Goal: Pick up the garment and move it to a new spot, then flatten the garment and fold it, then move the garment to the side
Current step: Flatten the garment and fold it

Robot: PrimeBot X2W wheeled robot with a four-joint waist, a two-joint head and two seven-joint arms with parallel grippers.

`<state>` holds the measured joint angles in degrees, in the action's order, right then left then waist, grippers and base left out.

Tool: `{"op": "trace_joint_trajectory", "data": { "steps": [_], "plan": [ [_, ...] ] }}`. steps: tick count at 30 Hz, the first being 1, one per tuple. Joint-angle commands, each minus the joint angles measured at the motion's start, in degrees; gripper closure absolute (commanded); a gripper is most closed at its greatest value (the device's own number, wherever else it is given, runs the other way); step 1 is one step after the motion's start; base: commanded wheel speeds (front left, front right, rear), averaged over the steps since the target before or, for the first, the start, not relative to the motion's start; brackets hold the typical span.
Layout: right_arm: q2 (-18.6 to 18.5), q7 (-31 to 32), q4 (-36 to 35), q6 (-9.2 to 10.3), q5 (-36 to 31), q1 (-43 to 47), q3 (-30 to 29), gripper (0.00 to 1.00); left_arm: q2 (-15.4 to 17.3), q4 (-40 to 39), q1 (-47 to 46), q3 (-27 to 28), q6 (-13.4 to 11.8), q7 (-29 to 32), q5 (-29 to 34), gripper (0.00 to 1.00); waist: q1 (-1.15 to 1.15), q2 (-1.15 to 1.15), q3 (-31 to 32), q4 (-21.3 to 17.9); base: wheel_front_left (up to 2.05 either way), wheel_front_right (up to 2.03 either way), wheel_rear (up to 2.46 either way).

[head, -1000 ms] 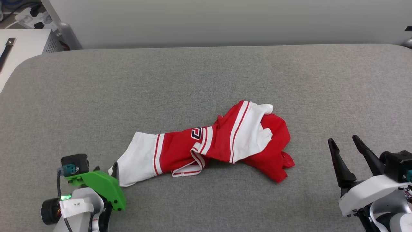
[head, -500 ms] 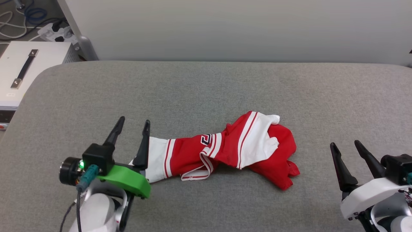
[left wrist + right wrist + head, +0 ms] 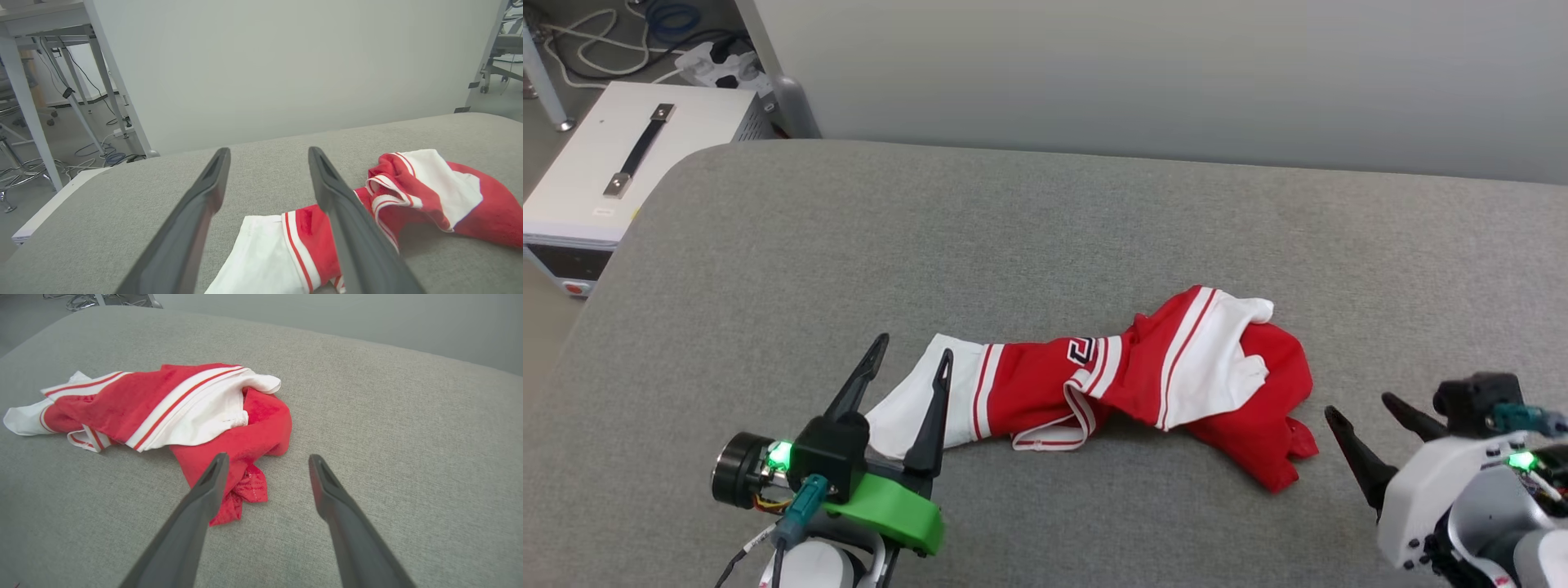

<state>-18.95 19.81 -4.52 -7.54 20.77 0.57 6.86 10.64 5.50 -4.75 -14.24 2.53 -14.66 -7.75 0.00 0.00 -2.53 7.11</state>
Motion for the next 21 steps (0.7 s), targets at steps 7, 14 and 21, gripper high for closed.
{"op": "trace_joint_trajectory", "data": {
  "steps": [7,14,21],
  "plan": [
    [-1.15,18.52,0.49,0.05,7.90,-12.29,3.77,0.00,-1.38,-0.08,-1.29,0.91,1.09,-0.33,0.92,0.00,0.00,0.00,-3.49,3.49,0.00,0.00,0.00],
    [2.32,33.66,6.79,0.05,7.96,-20.79,2.23,0.00,-3.17,0.20,-2.40,1.06,1.86,-0.33,1.42,0.00,0.00,0.00,-5.62,6.49,0.00,0.00,0.00],
    [5.10,38.97,11.25,0.05,4.09,-25.04,-0.42,0.00,-4.42,0.22,-3.36,1.45,2.50,-0.33,1.90,0.00,0.00,0.00,-7.80,9.43,0.00,0.00,0.00]
  ]
}}
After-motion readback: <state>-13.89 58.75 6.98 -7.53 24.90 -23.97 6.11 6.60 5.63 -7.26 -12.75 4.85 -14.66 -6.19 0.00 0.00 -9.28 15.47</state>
